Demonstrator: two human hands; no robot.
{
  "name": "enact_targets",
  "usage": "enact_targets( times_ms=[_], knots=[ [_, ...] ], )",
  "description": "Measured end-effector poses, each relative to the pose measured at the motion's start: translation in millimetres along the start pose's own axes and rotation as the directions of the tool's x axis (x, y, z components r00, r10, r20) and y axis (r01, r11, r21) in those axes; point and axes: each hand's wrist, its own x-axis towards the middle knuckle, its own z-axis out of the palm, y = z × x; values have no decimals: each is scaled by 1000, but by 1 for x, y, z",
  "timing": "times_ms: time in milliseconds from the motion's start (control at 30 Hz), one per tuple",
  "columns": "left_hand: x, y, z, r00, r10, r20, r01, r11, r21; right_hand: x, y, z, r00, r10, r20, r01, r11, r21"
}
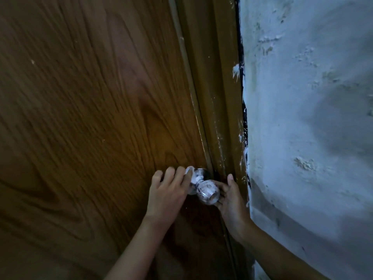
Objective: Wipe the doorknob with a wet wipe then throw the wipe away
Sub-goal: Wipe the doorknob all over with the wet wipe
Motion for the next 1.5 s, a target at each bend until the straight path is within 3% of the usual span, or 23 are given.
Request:
enact_targets(
  times_ms=[200,367,600,867,933,1067,1267,1367,1500],
  knots=[
    [6,-2,3,999,-9,-50,9,1000,1,-1,-5,-1,999,38,1,-38,999,4],
    [24,6,0,993,117,2,-117,993,24,-2,-8,0,999,51,-10,-51,999,5],
    [20,-13,-6,985,162,60,-158,985,-67,1,-7,-1,998,68,12,-67,997,-24],
    [65,-3,-9,878,402,258,-402,914,-57,-2,-7,0,999,43,23,-42,998,-47],
    [61,-7,-12,901,382,206,-384,923,-28,-2,-7,0,998,51,25,-50,998,-45],
    [23,-20,-6,965,246,88,-232,962,-146,0,-8,-2,997,64,34,-63,997,-35],
    [4,-15,-7,977,147,155,-125,982,-143,1,-7,-3,997,74,37,-73,997,-30],
    [23,-14,-11,970,191,151,-165,971,-173,2,-8,-2,996,78,29,-77,996,-39],
    [56,-8,-20,909,334,248,-300,939,-165,1,-9,0,996,86,11,-86,996,-39]
  ],
)
